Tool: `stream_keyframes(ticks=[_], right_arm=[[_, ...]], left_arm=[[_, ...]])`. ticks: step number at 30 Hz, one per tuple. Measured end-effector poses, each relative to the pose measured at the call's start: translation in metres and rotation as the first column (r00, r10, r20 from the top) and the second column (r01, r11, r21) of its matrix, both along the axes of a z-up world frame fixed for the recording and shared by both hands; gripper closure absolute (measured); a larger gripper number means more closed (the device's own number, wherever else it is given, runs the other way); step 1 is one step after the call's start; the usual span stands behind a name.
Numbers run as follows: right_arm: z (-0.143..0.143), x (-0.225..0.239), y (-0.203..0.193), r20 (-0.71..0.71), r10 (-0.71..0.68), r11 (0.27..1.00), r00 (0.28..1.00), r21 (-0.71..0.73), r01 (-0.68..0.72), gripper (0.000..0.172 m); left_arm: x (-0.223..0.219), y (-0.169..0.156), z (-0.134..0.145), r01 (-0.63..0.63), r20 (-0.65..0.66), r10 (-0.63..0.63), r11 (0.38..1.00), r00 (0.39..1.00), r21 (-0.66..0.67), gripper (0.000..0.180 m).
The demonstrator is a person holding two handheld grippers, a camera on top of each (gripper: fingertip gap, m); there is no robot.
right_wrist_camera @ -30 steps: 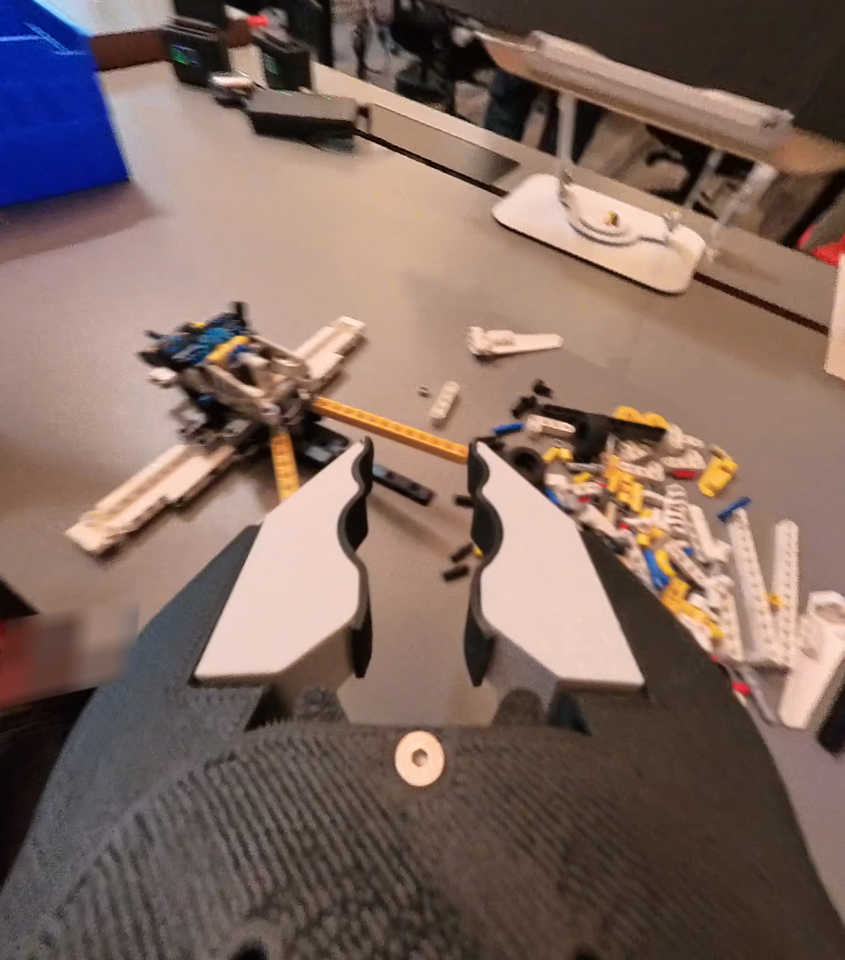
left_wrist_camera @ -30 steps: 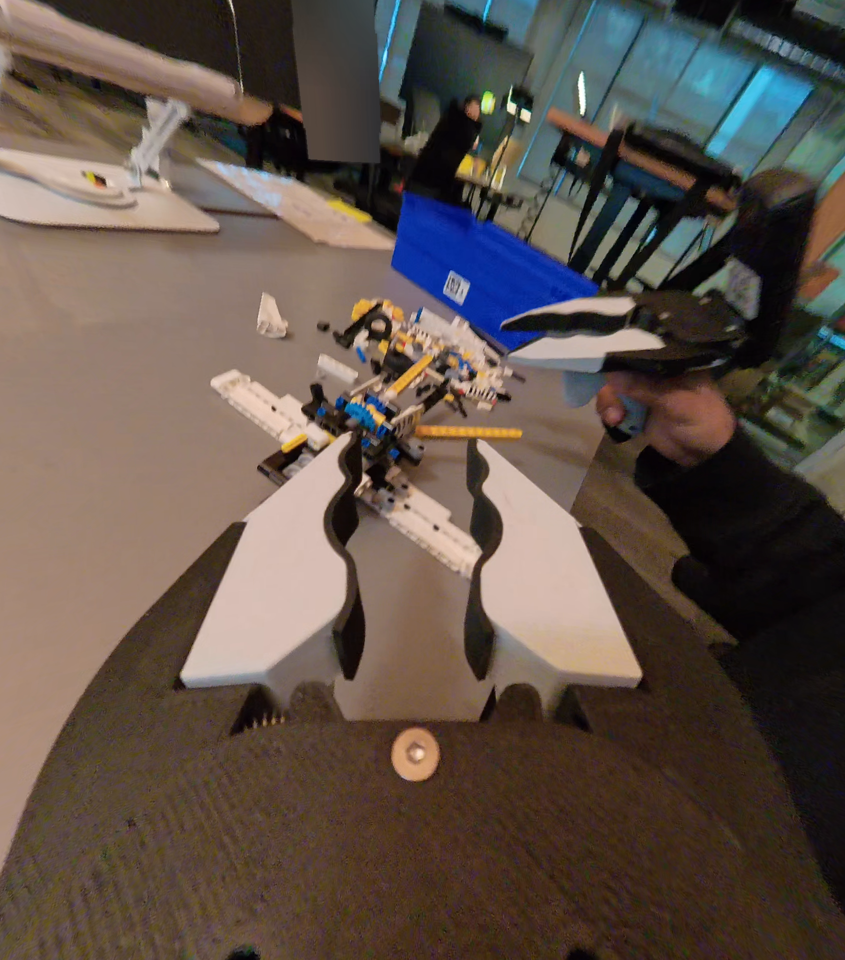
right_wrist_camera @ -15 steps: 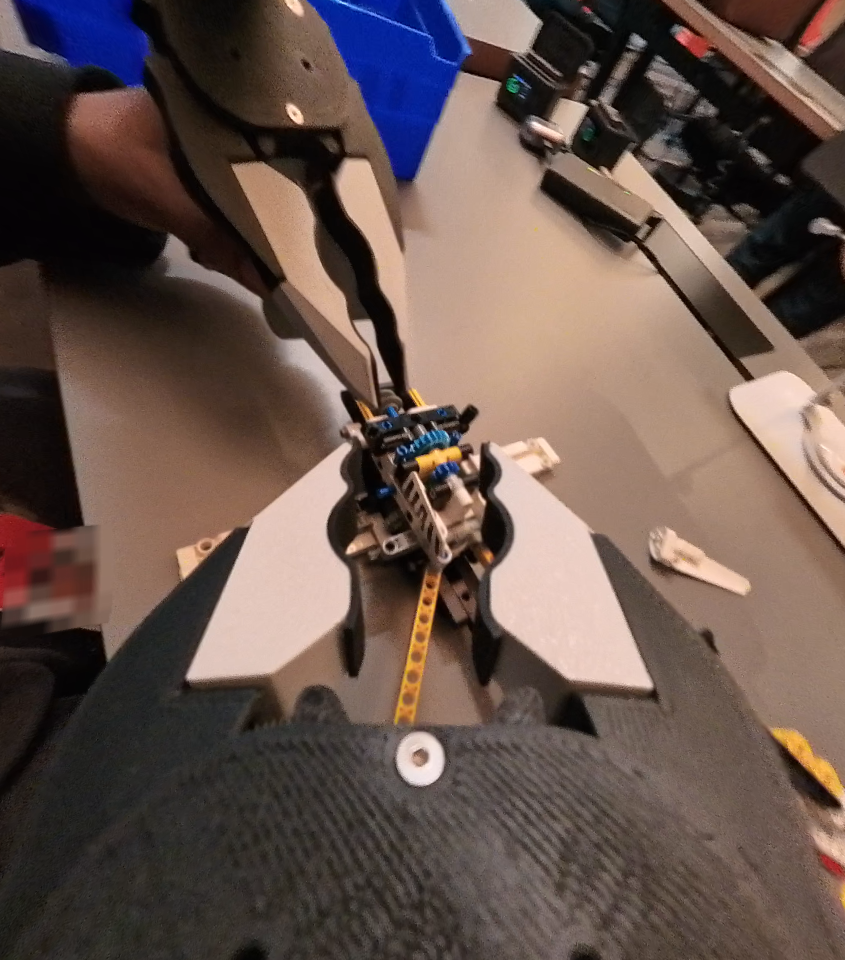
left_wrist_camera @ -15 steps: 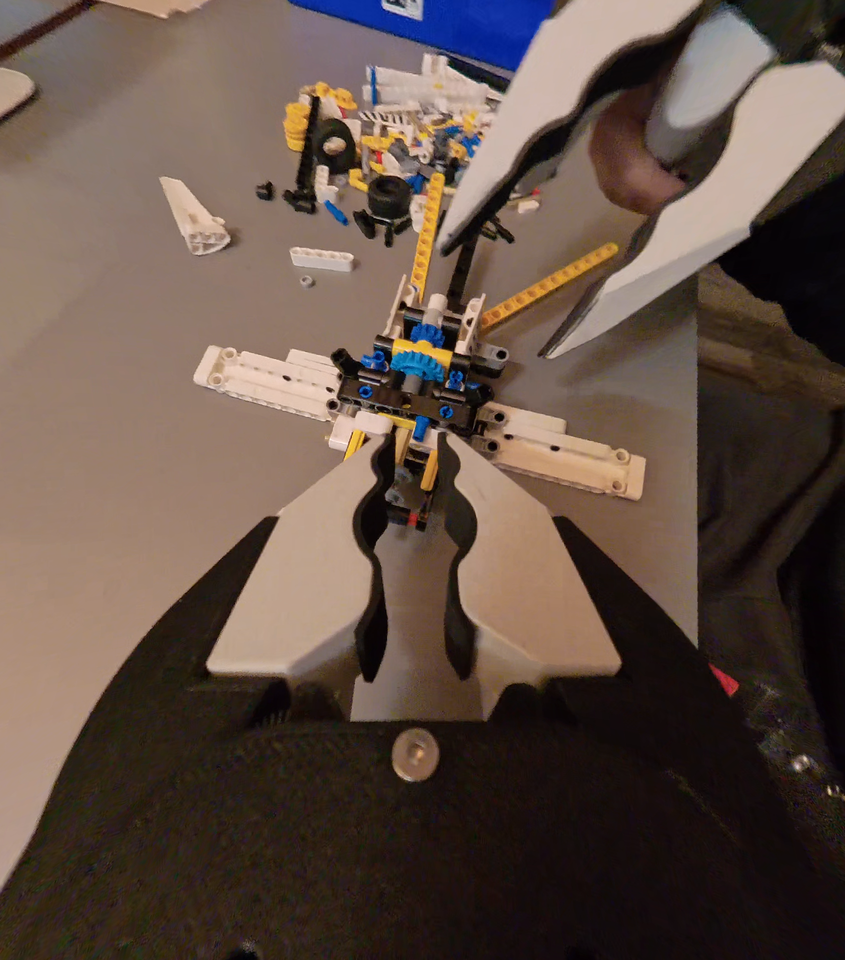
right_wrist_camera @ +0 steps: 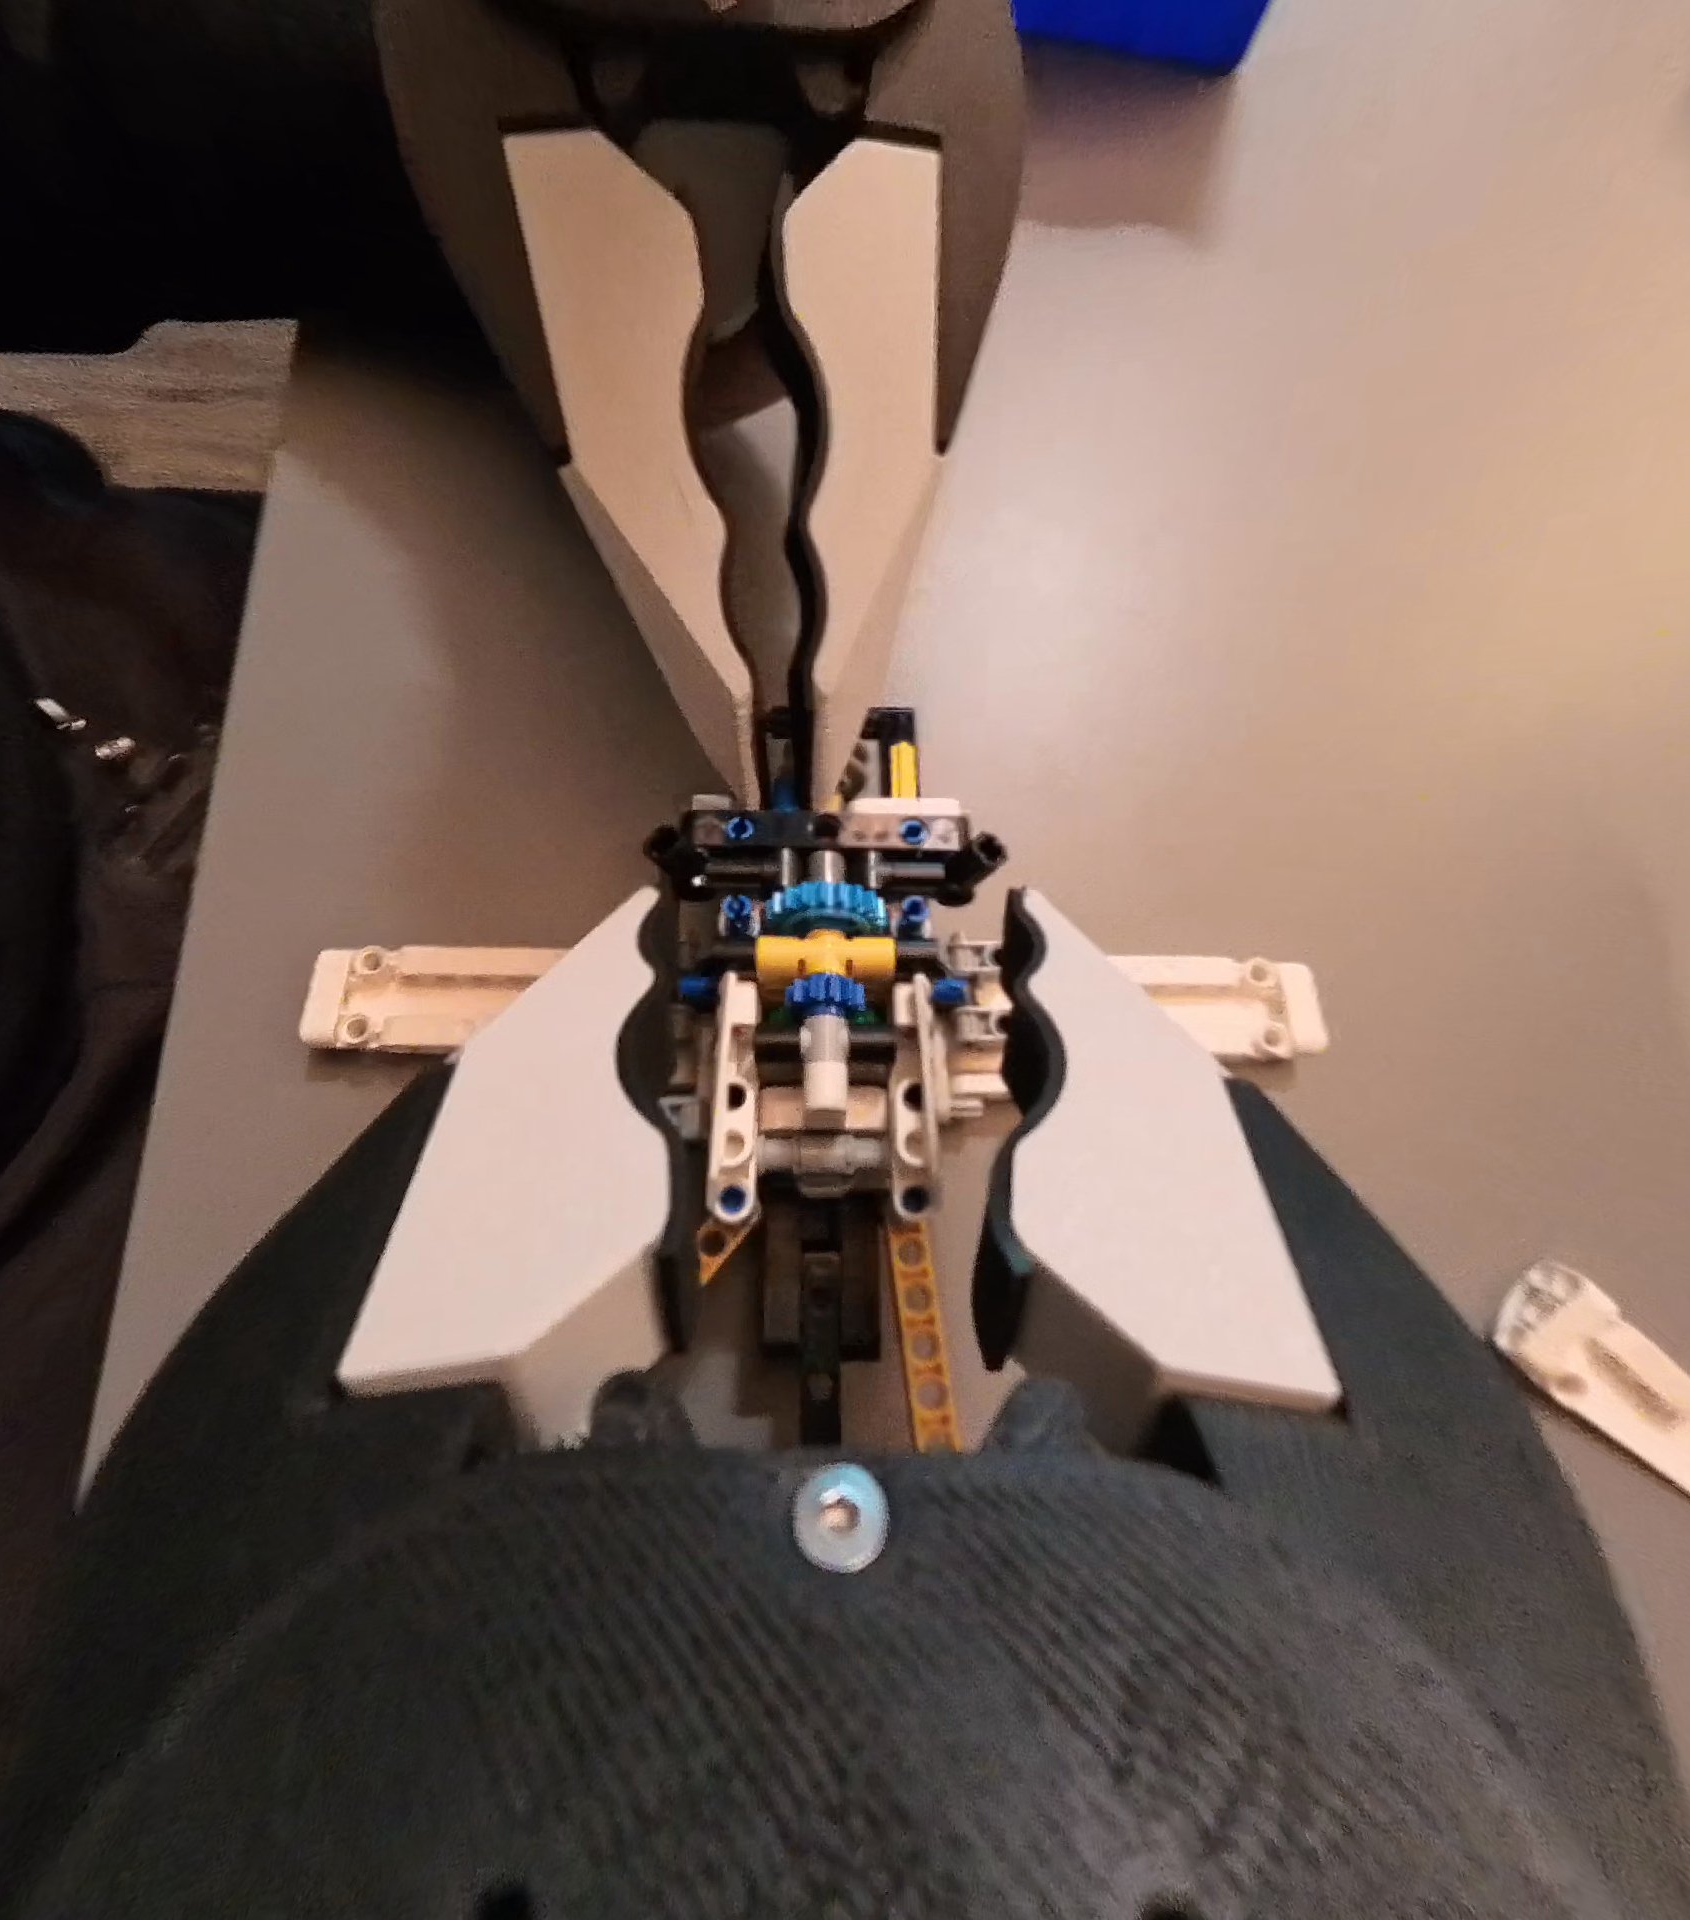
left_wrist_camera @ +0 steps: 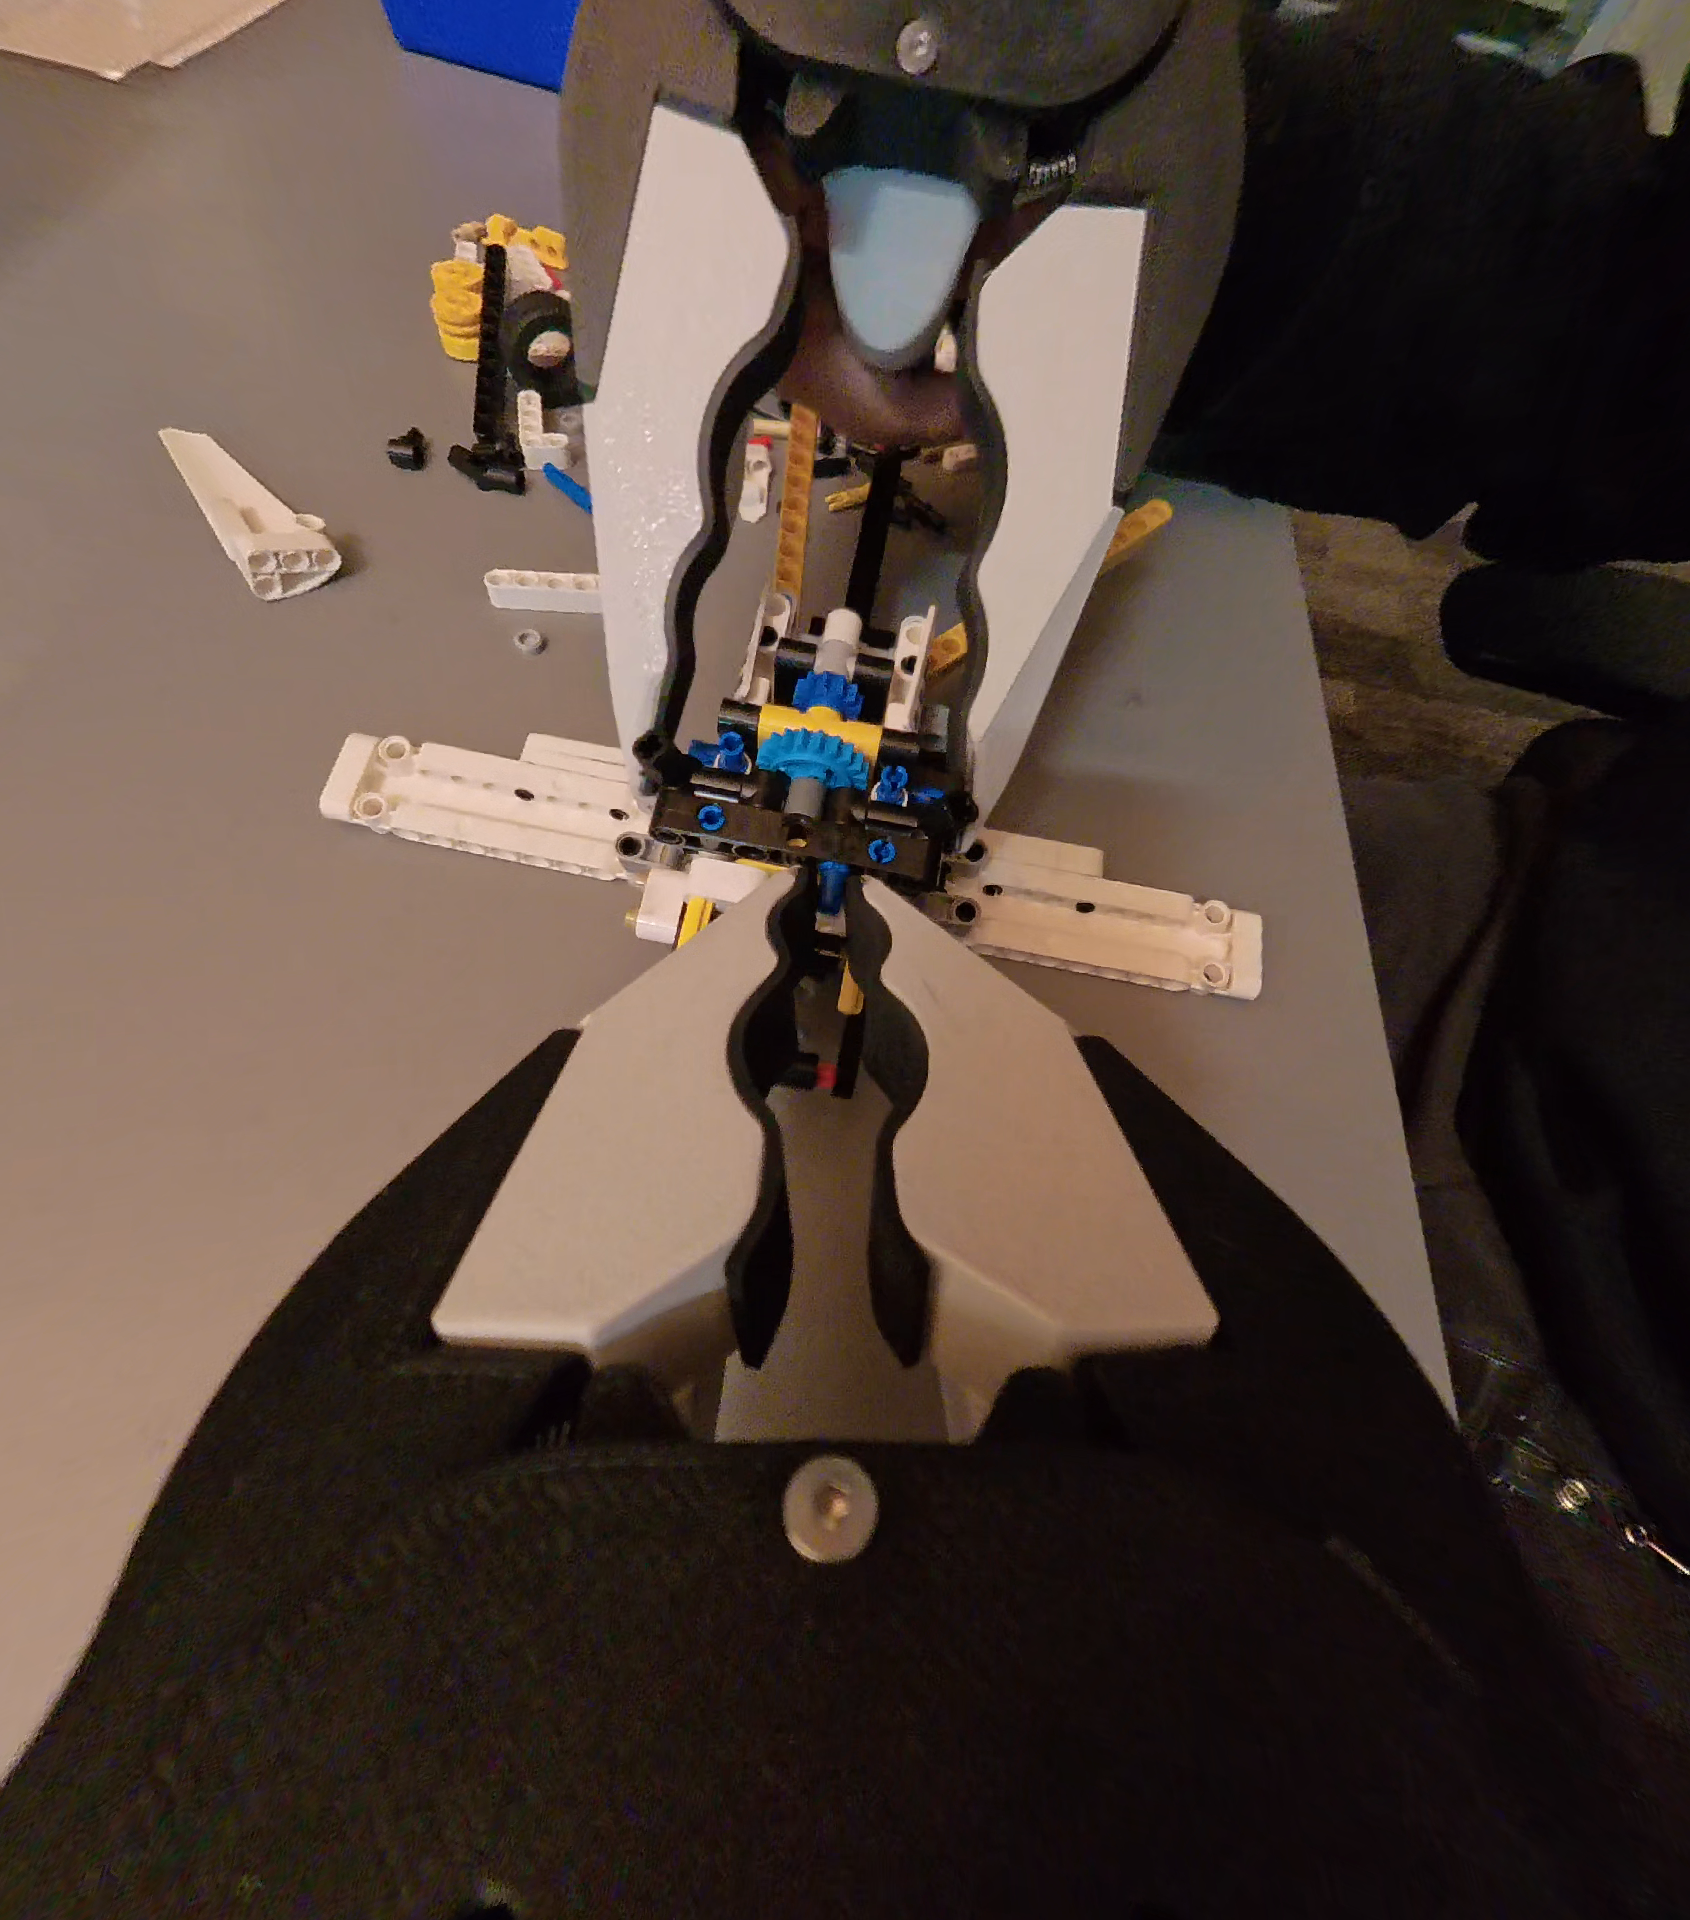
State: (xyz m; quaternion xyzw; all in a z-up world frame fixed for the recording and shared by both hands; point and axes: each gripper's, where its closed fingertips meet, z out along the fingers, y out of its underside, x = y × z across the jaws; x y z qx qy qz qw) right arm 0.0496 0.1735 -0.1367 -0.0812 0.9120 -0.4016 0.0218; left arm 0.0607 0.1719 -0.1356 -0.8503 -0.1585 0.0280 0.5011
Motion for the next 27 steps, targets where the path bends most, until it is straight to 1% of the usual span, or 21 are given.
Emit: stream_keyframes(ticks=[1,3,6,9,12,14,15,16,19,23,25,27], right_arm=[[-0.001,0.002,-0.001,0.021,0.020,1.000,1.000,-0.005,-0.020,0.114],[-0.001,0.004,-0.003,0.030,0.041,0.999,0.999,-0.029,-0.040,0.115],[-0.001,0.009,-0.003,0.035,0.073,0.997,0.997,-0.039,-0.071,0.116],[-0.001,0.011,-0.004,0.044,0.091,0.995,0.995,-0.042,-0.089,0.116],[-0.002,0.010,-0.004,0.043,0.079,0.994,0.996,-0.075,-0.076,0.117],[-0.004,0.010,-0.003,0.037,0.077,0.994,0.996,-0.086,-0.074,0.117],[-0.005,0.010,0.000,0.030,0.084,0.994,0.996,-0.070,-0.082,0.126],[-0.005,0.010,-0.001,0.027,0.077,0.994,0.997,-0.081,-0.075,0.129],[-0.005,0.015,-0.001,-0.006,0.109,0.993,0.994,-0.055,-0.109,0.129],[-0.005,0.015,-0.003,0.018,0.098,0.992,0.995,-0.076,-0.097,0.129],[-0.006,0.015,-0.003,0.000,0.099,0.993,0.995,-0.066,-0.099,0.129],[-0.005,0.017,-0.003,0.021,0.107,0.992,0.994,-0.076,-0.105,0.129]], left_arm=[[0.000,-0.001,0.000,0.006,-0.003,-0.006,1.000,1.000,0.002,0.178],[0.003,-0.001,0.000,0.032,-0.015,-0.032,0.999,0.999,0.014,0.179],[0.008,0.000,0.001,0.063,0.029,-0.064,0.997,0.998,0.048,0.180],[0.009,0.000,0.000,0.045,0.018,-0.045,0.999,0.999,0.028,0.179],[0.007,-0.003,0.000,0.008,-0.001,-0.008,1.000,1.000,0.025,0.179],[0.007,-0.005,0.000,-0.008,0.028,0.007,0.999,1.000,0.042,0.179],[0.008,-0.006,0.000,-0.011,0.037,0.009,0.999,0.999,0.053,0.179],[0.010,-0.006,0.000,-0.003,0.046,0.000,0.998,0.999,0.055,0.178],[0.014,-0.006,-0.001,-0.004,0.038,0.003,1.000,0.999,0.023,0.178],[0.014,-0.009,-0.001,-0.017,0.088,0.010,0.997,0.996,0.075,0.178],[0.015,-0.009,-0.001,-0.017,0.084,0.010,0.997,0.996,0.075,0.178],[0.017,-0.009,-0.001,-0.012,0.082,0.006,0.997,0.997,0.070,0.178]])
